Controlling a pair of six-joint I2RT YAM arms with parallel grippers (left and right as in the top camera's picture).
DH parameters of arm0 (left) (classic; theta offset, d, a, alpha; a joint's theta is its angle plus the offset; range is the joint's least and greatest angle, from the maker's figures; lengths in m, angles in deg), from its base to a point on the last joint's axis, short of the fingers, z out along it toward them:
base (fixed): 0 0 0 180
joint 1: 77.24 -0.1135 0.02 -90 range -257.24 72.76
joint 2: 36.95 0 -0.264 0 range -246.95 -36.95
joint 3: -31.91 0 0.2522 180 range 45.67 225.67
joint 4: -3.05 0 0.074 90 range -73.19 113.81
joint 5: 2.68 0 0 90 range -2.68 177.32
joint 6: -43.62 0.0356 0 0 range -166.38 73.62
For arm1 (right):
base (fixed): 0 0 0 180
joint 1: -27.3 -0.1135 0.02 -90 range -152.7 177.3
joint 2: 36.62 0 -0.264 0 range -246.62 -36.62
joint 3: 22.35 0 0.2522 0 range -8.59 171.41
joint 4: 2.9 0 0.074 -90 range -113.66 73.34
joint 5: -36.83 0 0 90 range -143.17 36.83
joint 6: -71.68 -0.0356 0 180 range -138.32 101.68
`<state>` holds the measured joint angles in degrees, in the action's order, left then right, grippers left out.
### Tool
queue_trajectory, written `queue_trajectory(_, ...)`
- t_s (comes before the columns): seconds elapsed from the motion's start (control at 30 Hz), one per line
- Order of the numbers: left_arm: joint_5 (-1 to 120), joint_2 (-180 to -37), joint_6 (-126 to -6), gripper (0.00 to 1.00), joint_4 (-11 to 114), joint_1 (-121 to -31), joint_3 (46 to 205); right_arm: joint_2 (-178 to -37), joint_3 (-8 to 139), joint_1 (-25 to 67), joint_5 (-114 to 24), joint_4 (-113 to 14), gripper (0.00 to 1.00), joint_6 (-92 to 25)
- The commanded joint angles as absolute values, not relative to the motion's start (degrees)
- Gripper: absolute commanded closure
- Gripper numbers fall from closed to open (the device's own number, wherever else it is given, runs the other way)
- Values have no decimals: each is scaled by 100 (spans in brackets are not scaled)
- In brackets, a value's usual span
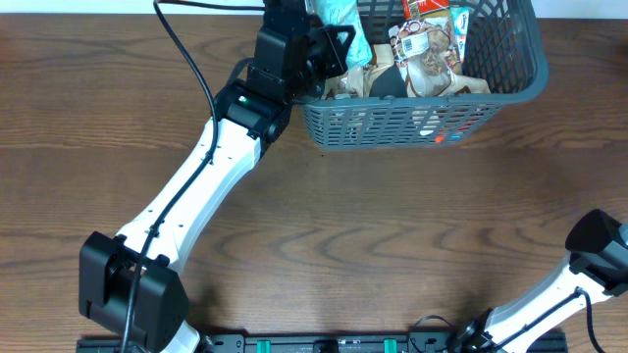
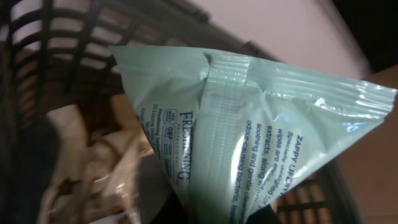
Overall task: Pack container
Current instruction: 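Open the left gripper to drop the teal packet into the basket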
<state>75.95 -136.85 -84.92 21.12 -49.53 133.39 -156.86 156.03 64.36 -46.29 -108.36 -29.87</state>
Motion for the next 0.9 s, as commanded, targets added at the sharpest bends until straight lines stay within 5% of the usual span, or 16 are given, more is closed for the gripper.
queue_trajectory(0.0,7796,-13698,-8140,89,2198,-4951,13409,-15601,15644,6451,-4607,-10843,1,-3028)
queue_trajectory(0.3,7796,-13698,-8042,62,2217,-4956,13409,-15601,15644,6451,-4607,-10843,1,-3028)
queue_trajectory(0.87,7982,-12804,-7065,41,2399,-5104,13416,-15601,15644,6451,-4607,-10843,1,-3028)
